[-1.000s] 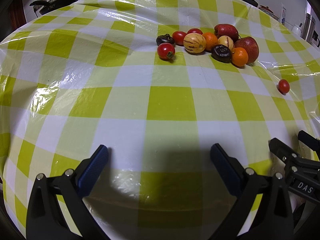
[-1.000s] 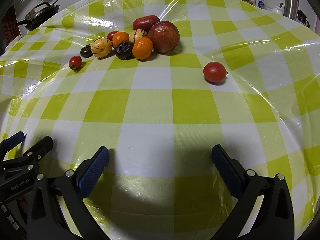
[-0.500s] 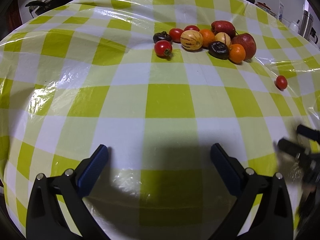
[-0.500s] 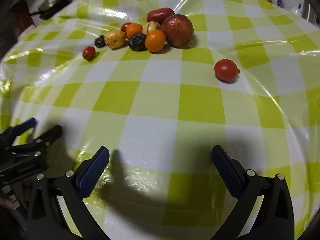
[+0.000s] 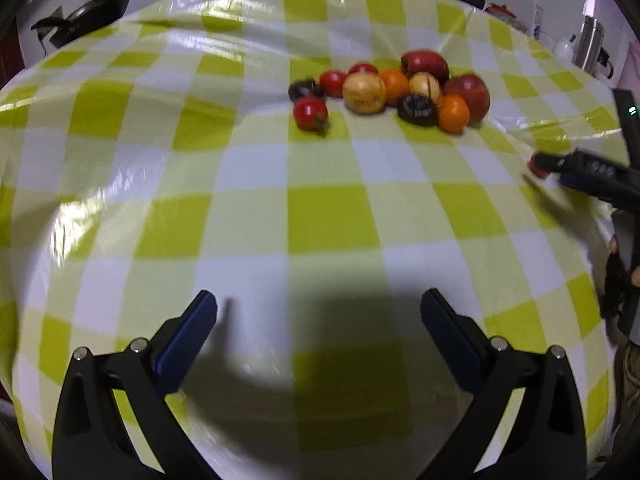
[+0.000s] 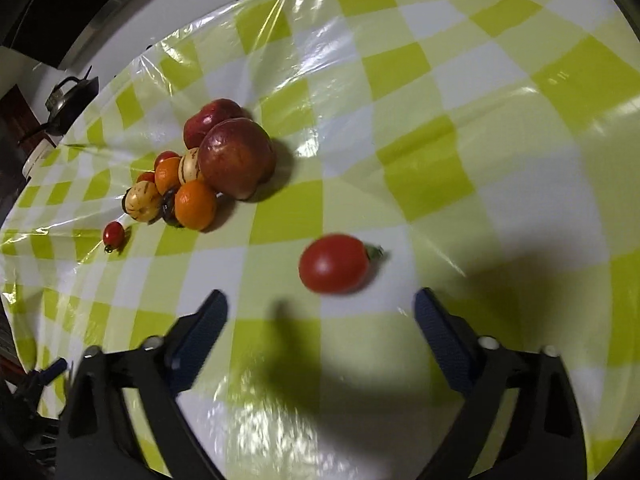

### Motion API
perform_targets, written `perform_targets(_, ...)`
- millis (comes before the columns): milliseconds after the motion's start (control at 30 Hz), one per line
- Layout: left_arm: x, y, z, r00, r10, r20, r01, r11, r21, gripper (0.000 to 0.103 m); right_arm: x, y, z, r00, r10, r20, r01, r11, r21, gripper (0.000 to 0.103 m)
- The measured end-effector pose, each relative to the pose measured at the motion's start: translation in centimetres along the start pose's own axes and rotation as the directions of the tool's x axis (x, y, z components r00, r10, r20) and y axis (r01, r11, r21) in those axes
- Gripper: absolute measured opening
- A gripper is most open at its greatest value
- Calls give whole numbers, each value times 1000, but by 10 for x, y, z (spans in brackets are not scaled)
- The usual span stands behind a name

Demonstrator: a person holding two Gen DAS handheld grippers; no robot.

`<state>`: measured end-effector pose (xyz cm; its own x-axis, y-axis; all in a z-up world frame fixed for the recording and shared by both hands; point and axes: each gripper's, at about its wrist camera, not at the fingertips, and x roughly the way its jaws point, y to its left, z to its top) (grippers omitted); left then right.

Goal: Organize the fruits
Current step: 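Grasp the red tomato with the right tool while the left tool grasps a cherry tomato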

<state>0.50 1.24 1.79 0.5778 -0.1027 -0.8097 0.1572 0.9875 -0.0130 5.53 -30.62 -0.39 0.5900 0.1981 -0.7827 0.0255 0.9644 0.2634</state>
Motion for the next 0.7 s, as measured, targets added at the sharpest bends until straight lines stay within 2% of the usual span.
perform_targets(133, 2, 16, 29, 999, -25, 29, 25, 1000, -15, 102, 8, 8, 5, 1000, 24, -8, -24, 998, -54, 80)
perform_targets(233, 13, 17, 51, 999, 0, 53, -1, 1000, 22, 101, 9, 9, 5, 1000, 27, -15, -28, 996, -86, 73)
perform_targets(300, 24, 19, 61, 999, -18, 39, 17, 1000, 24, 86, 11, 10, 4, 999, 37, -24, -40, 994, -100, 71)
perform_targets(333, 29, 19, 65, 999, -36, 30, 36, 999, 24, 84, 11, 10, 4, 999, 39, -29, -42, 994, -105, 68)
perform_targets(533, 57, 7, 85, 997, -78, 29, 76, 995, 67, 84, 17, 11, 9, 999, 9, -32, -13, 990, -138, 66)
perform_targets(633, 68, 11, 99, 995, -90, 34, 88, 995, 52, 83, 20, 9, 12, 999, -12, -32, 7, 989, -146, 66)
perform_targets(667, 72, 14, 103, 995, -91, 33, 89, 995, 43, 78, 20, 10, 12, 999, -21, -31, 16, 988, -154, 66)
perform_targets(700, 79, 16, 110, 995, -95, 25, 94, 995, 32, 66, 21, 11, 12, 999, -34, -26, 29, 987, -160, 65)
